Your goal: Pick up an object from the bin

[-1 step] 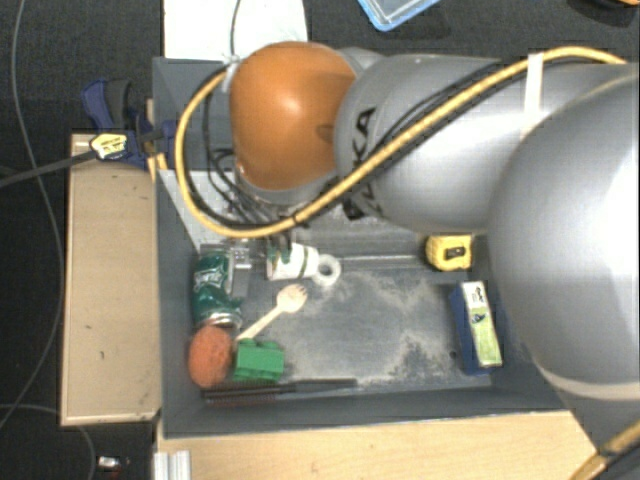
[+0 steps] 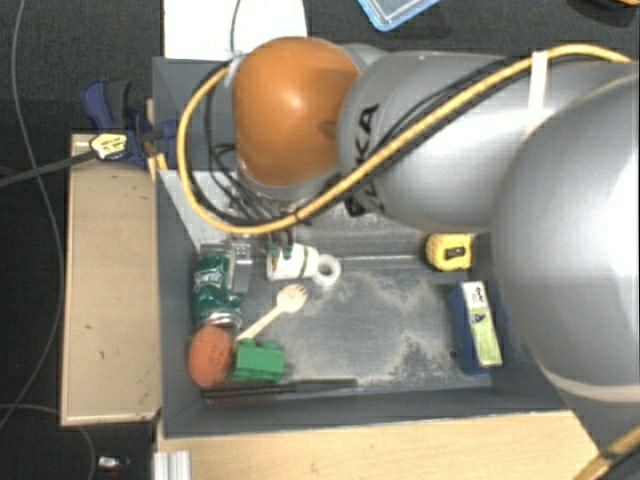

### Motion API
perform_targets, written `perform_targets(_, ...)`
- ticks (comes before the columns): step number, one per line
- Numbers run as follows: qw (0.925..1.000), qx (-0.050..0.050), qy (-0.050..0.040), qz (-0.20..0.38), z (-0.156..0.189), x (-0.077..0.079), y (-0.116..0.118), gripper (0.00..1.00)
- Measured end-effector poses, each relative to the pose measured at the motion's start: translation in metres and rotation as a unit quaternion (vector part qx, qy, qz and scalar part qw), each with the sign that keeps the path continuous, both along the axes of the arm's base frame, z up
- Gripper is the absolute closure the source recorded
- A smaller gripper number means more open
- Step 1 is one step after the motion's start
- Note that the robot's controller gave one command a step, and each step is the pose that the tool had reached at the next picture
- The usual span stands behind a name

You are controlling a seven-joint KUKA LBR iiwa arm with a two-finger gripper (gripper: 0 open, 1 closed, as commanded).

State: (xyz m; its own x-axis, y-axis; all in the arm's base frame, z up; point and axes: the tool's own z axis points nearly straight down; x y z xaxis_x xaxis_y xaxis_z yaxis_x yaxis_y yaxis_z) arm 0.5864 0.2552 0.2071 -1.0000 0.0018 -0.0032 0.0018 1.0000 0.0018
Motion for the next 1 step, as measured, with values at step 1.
perform_targets(1, 0.9946, 0.0, -0.001, 0.104, -0.0601, 0.0022, -0.0012, 0.0)
